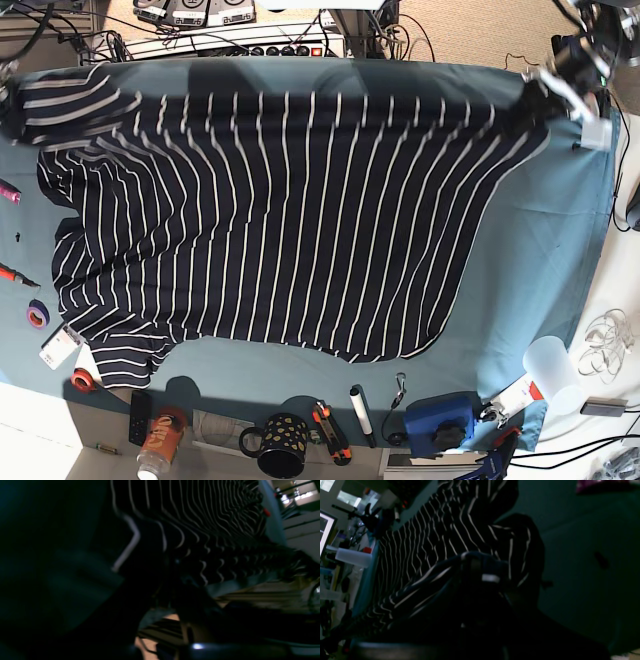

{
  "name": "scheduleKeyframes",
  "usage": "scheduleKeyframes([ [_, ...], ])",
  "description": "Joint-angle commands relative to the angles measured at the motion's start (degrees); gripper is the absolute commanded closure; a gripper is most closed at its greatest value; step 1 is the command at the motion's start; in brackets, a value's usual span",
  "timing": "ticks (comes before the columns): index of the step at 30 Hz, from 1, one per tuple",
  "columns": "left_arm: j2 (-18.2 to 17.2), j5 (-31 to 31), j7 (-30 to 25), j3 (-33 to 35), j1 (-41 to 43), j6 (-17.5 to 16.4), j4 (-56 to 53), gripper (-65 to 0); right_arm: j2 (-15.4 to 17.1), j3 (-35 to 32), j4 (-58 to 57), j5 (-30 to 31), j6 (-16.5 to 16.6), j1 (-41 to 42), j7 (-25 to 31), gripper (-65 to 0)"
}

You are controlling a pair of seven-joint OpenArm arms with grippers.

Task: Layout the t-shirt on the table in an organized manner, then fold the t-shirt properly
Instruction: 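Fold the shirt lengthwise with both grippers, bringing the edge over the middle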

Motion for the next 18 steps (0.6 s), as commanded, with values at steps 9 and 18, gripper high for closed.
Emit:
scheduleKeyframes([
  [9, -1.95, 20.96, -10.10, 13.81, -10.25, 6.75, 0.81, 0.0, 2.34, -11.41, 0.74, -11.04, -0.16, 6.56, 7.58, 0.0],
  [18, -1.95, 36.57, -17.22, 20.72, -17.84, 10.45, 0.70, 0.0, 2.34, -19.87, 0.72, -31.34, -0.16, 19.61, 20.06, 0.0],
])
